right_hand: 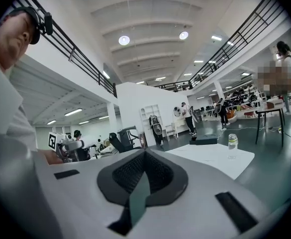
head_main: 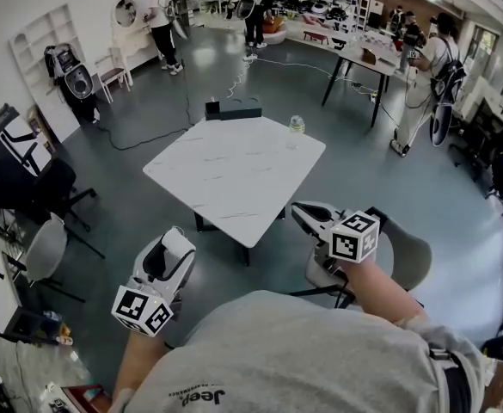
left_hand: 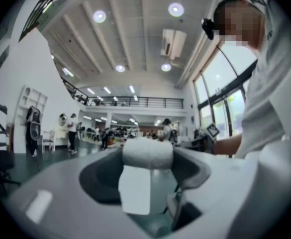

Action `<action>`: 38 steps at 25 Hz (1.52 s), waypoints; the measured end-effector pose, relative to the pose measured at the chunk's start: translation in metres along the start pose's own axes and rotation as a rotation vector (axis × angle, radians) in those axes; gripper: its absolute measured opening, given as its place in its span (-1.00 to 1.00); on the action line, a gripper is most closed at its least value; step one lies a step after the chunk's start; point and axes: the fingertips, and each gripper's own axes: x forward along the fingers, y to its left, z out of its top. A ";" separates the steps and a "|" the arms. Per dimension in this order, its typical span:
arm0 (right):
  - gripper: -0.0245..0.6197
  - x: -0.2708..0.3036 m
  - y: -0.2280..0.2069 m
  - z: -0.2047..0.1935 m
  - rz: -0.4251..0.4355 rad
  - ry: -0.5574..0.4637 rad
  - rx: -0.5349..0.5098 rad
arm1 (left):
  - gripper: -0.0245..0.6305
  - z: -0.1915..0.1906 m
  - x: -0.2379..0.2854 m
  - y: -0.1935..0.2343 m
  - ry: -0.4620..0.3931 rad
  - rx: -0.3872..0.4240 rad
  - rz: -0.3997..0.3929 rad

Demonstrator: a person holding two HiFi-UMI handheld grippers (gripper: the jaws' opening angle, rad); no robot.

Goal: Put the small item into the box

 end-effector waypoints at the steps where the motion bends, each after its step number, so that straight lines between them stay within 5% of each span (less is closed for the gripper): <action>1: -0.90 -0.002 -0.002 0.002 -0.001 -0.008 0.009 | -0.02 0.000 0.002 -0.001 0.002 -0.002 0.003; 25: -0.90 -0.063 -0.114 0.022 0.060 -0.032 -0.042 | -0.02 -0.015 0.123 -0.077 0.096 -0.052 0.062; 38: -0.90 -0.008 -0.133 0.010 0.020 0.010 -0.039 | -0.02 -0.034 0.144 -0.012 0.079 -0.072 0.026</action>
